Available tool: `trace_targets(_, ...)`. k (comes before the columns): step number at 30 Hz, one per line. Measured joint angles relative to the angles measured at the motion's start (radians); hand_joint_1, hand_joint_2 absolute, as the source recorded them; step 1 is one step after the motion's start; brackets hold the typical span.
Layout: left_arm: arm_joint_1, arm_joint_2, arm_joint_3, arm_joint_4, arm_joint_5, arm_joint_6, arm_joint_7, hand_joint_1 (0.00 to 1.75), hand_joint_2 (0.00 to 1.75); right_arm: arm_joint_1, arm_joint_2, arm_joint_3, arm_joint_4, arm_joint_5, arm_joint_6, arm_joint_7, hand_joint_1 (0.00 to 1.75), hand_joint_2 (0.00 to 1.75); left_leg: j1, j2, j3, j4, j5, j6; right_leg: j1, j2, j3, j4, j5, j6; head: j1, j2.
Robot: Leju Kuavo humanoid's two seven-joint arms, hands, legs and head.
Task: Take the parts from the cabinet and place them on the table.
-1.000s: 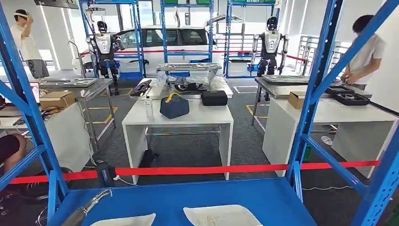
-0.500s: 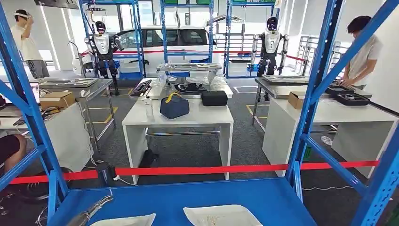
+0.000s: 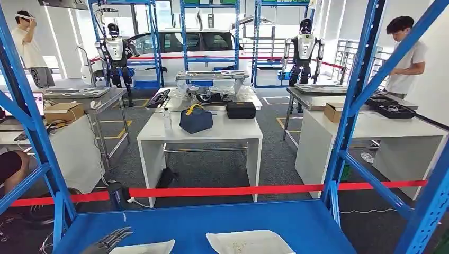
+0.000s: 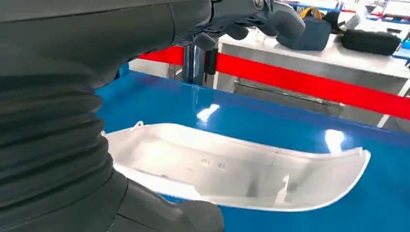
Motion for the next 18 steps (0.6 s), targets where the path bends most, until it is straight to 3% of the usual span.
trace_targets(7,-0.003,0.0,-0.01,0.01,-0.011,0.004,0.003,0.0,1.75,0.0,0.0,0.0,0.0,0.0,0.0,0.002,0.0,0.0,0.0,0.0,0.0,0.0,0.0,0.0,0.0,0.0,0.0,0.0,0.0,0.0,0.0,0.0)
trace_targets(18,-0.03,-0.002,-0.042,0.071,-0.116,0.03,0.04,0.0,1.75,0.0,0.0,-0.003,0.0,0.0,0.0,0.003,0.0,0.0,0.0,0.0,0.0,0.0,0.0,0.0,0.0,0.0,0.0,0.0,0.0,0.0,0.0,0.0)
